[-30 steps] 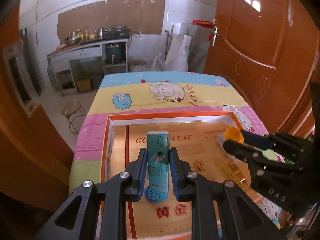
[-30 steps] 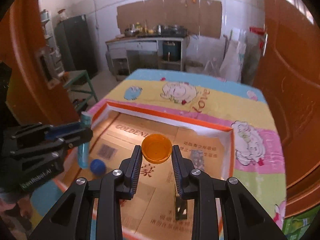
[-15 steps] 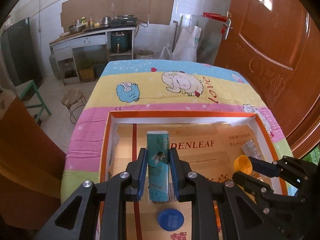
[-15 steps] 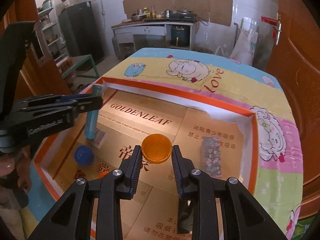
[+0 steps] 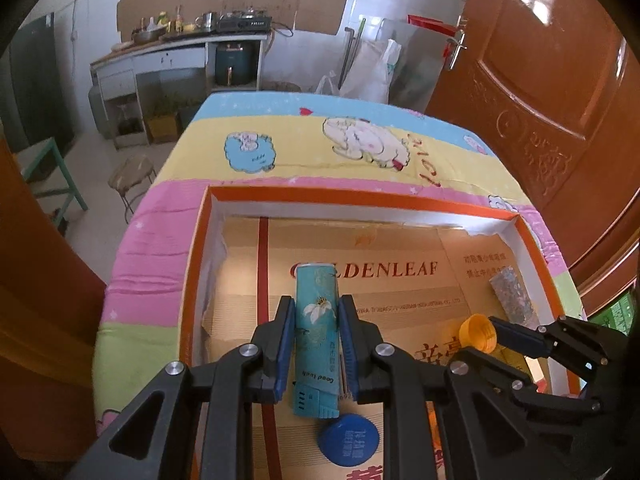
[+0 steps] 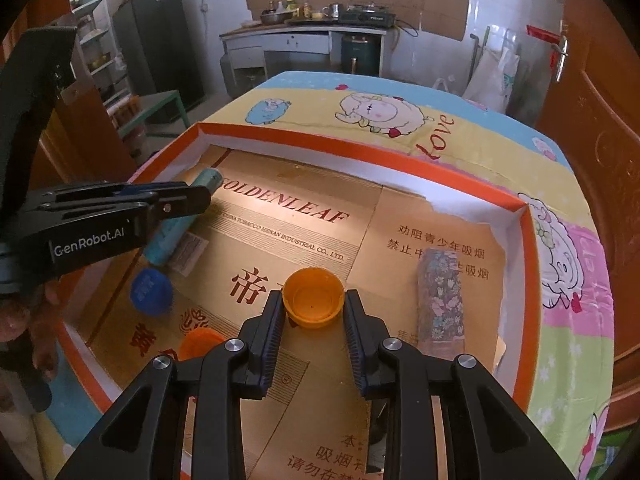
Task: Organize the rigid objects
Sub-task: 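Carry the teal tube and orange cap into the cardboard tray with both grippers, then open both grippers to release the tube and cap inside the tray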
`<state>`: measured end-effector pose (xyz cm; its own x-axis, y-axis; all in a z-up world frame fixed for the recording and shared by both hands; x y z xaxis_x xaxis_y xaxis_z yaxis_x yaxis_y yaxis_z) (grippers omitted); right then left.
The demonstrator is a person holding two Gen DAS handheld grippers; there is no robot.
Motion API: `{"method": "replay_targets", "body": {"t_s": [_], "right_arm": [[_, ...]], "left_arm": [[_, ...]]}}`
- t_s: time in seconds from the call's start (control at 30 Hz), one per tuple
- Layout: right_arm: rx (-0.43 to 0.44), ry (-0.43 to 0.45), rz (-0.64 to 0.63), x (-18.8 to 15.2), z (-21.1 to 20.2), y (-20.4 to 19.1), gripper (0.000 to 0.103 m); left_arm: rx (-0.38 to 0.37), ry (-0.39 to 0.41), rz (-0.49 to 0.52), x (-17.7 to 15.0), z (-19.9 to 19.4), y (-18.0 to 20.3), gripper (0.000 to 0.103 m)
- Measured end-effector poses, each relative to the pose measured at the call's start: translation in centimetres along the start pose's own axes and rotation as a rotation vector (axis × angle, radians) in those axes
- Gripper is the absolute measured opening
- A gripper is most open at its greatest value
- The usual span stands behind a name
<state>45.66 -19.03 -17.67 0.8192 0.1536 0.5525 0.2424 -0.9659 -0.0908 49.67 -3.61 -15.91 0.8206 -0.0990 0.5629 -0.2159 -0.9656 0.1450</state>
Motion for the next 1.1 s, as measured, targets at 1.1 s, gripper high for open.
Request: {"method": "replay_targets", "body": {"t_s": [1.1], "right_arm": [[0.046,0.198,0.041,3.0,-7.4,-1.6,0.056]], "left_arm": [[0.015,0.31,-0.06,-0.1,-12.4,0.2,0.062]]}}
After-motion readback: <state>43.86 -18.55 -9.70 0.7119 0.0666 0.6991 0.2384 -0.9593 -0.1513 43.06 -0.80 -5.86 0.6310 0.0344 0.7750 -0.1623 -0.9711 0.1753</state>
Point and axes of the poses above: each gripper's, at about its wrist camera, not at the fingertips, and z roughly the way its jaws point, y to its right, x to its top, the point moved 10 cm from there along z, roughly the way its jaws point, and after that the axes turned 2 degrees about x, right-handed, at the moved point
